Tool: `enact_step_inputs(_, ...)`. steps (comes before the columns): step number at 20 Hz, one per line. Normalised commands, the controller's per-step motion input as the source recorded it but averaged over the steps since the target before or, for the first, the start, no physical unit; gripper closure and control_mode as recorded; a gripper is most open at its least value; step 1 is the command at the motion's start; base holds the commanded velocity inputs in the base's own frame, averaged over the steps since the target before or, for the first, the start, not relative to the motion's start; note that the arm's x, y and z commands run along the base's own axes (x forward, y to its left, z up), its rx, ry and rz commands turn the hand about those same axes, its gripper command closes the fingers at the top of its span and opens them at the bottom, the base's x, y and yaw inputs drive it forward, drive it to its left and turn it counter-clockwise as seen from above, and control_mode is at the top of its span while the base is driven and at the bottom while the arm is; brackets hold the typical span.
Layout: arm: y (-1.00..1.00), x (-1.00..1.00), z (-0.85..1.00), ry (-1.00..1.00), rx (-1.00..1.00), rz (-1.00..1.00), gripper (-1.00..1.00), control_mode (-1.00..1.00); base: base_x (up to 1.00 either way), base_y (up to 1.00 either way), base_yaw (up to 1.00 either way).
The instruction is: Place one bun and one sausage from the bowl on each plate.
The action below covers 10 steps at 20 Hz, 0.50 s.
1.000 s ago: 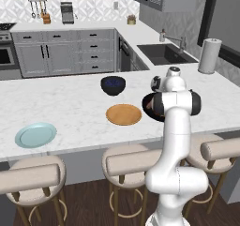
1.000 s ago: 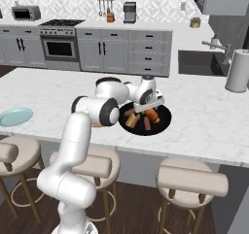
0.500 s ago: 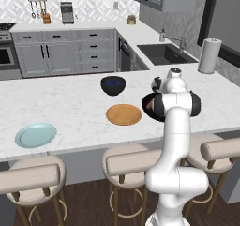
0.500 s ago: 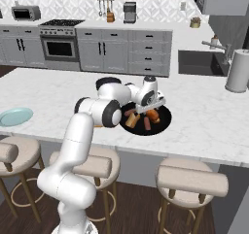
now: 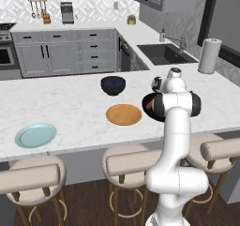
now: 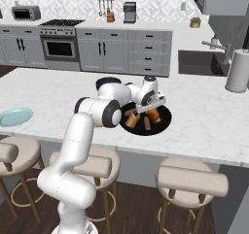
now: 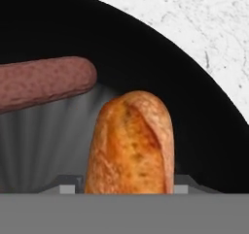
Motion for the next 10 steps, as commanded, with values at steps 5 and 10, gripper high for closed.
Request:
enact_step_inputs(5, 0.0, 0.0, 0.0, 0.0, 0.0, 0.0, 1.0, -1.0, 0.0, 0.0, 0.0)
enact_step_inputs(10, 0.16, -0.06, 0.59, 0.0, 0.0, 0.0, 1.0, -1.0, 0.0, 0.0, 0.0)
